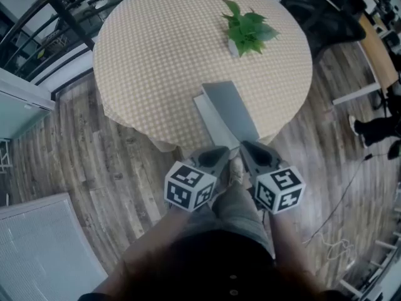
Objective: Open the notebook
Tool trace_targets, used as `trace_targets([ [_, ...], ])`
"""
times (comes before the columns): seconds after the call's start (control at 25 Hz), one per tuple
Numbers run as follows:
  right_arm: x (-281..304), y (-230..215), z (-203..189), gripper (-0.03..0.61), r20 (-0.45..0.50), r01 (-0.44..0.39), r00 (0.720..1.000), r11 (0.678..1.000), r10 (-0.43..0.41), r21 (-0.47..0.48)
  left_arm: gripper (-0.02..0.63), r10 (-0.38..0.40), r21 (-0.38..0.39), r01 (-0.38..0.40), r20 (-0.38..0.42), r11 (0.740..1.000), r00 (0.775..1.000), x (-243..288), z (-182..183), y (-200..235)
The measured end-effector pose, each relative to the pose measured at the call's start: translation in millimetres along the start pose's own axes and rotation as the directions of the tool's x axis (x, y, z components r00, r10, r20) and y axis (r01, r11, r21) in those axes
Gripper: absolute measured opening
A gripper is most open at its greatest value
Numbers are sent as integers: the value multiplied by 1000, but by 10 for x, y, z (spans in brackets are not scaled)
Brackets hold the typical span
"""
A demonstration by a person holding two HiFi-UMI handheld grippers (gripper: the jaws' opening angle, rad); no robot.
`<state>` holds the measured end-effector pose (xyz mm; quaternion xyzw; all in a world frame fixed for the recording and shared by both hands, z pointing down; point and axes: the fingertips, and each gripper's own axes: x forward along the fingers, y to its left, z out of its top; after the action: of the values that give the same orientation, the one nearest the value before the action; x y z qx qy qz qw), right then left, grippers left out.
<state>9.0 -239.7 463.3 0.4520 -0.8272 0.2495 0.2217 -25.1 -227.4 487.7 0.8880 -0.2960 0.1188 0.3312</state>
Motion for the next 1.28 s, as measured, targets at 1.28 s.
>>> trace_targets([
  [1.28, -454, -1530, 397, 29, 91, -18, 996, 999, 14, 43, 9, 98, 46, -100, 54, 994, 994, 1292, 840, -280],
])
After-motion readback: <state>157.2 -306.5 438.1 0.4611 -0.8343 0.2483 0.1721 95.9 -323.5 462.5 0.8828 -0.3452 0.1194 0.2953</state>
